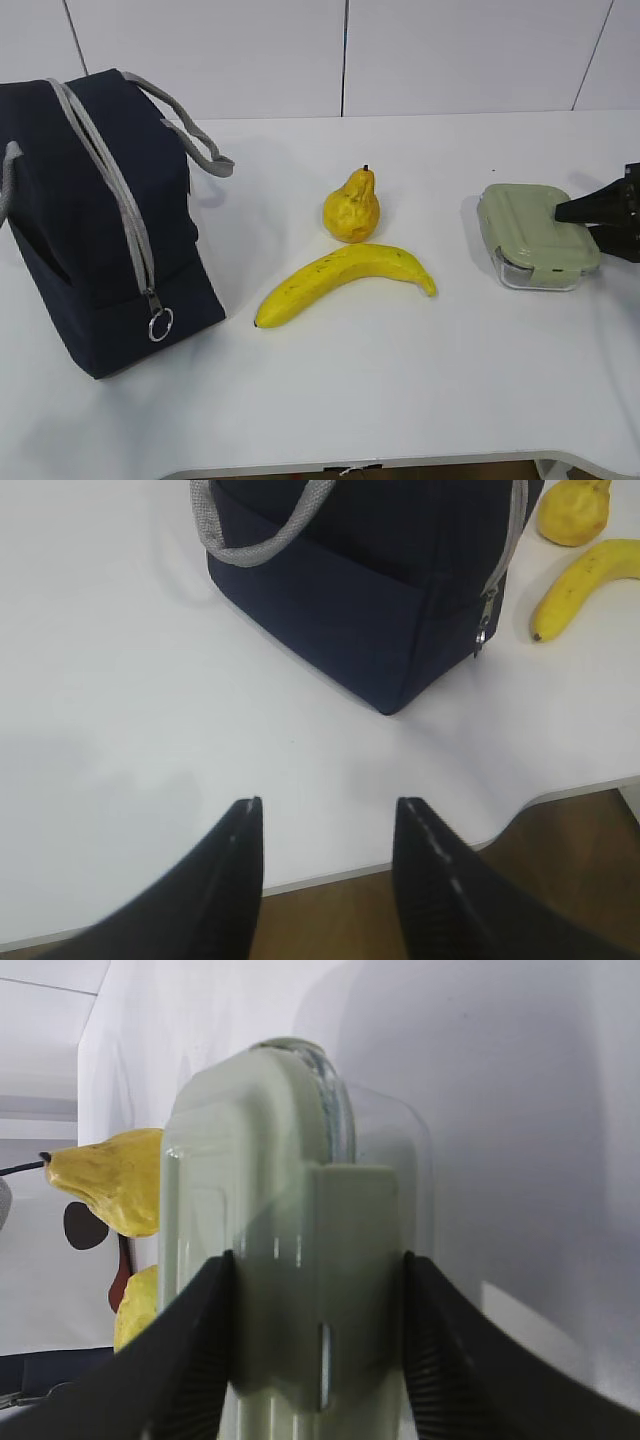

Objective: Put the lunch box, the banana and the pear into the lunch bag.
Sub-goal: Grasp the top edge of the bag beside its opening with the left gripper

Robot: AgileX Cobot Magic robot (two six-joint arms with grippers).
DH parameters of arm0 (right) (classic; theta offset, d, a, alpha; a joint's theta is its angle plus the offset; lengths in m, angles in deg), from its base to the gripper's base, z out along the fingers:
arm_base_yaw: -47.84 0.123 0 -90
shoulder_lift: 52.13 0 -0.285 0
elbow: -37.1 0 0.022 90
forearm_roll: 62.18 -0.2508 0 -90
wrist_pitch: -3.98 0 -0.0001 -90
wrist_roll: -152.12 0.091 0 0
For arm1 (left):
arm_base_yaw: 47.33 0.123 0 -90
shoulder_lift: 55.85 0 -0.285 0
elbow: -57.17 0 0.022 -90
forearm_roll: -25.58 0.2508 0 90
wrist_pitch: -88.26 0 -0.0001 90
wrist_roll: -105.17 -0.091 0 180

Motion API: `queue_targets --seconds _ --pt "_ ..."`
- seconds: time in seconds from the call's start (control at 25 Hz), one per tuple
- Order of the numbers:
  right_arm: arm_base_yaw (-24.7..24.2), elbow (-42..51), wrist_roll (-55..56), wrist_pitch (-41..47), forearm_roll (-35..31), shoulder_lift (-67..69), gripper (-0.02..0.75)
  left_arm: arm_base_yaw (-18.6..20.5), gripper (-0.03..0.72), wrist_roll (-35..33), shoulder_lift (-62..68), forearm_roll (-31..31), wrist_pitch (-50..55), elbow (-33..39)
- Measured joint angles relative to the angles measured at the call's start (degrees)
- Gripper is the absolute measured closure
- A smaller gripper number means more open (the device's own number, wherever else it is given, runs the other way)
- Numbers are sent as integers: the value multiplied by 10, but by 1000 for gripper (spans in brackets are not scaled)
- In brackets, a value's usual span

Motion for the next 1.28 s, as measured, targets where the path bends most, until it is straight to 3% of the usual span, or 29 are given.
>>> queue_targets --seconds 1.28 --pt "4 2 42 -18 15 -77 357 0 383 0 0 0 0 0"
